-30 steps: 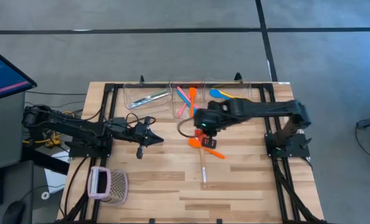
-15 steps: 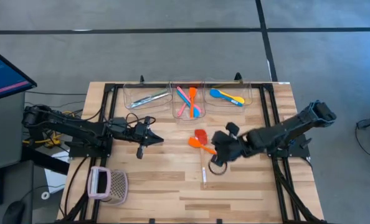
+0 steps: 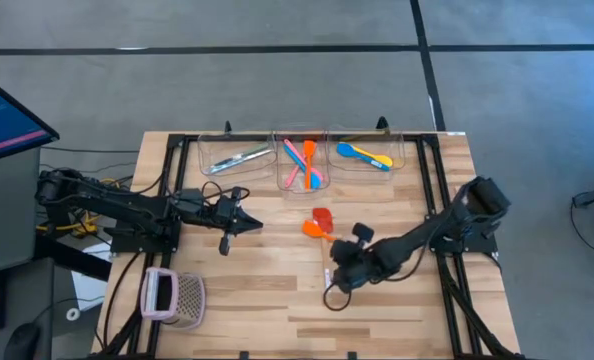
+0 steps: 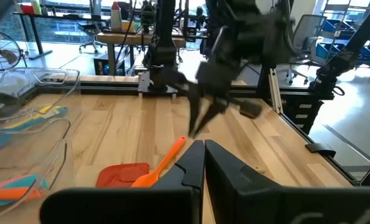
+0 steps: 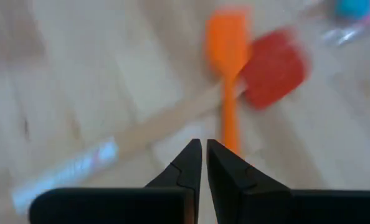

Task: Pick & Place Kitchen Items
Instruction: Put the orange spatula into the middle transparent bin

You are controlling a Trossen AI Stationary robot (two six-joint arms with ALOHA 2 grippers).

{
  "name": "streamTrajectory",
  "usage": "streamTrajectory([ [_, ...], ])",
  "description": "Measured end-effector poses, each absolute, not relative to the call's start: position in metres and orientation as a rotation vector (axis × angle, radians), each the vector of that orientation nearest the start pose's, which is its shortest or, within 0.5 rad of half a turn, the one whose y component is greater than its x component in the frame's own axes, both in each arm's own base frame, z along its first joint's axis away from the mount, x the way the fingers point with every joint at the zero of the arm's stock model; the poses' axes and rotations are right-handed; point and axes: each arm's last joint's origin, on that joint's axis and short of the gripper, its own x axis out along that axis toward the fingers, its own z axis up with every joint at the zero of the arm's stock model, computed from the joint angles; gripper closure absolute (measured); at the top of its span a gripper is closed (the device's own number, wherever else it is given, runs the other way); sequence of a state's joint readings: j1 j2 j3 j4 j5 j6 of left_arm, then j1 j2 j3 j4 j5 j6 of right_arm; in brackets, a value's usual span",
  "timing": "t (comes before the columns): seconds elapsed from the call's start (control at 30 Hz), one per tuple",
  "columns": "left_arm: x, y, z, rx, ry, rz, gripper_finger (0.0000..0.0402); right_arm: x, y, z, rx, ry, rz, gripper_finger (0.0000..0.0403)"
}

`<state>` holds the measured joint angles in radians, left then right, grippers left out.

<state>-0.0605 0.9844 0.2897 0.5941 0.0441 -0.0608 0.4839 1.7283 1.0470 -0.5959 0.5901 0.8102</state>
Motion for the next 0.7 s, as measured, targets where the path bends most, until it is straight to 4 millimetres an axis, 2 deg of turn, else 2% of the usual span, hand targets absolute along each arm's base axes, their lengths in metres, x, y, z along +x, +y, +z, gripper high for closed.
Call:
streamTrajectory([
  [0.13, 0.196, -0.013, 0.203, -0.060, 0.104, -0.101, 0.0400, 0.293, 0.131, 0.153, 0.057, 1.103, -0.432, 0.0376],
  [0.3, 0.196, -0.013, 0.203, -0.060, 0.104, -0.102, 0.0400, 0.304, 0.114, 0.157, 0.121, 1.159, -0.400, 0.0352],
  [0.47, 0.196, -0.013, 0.203, -0.060, 0.104, -0.102, 0.0400, 0.309, 0.086, 0.166, 0.195, 1.236, -0.340, 0.0324],
  [0.7, 0.196, -0.013, 0.203, -0.060, 0.105, -0.102, 0.0400, 0.314, 0.048, 0.166, 0.303, 1.338, -0.214, 0.0266],
])
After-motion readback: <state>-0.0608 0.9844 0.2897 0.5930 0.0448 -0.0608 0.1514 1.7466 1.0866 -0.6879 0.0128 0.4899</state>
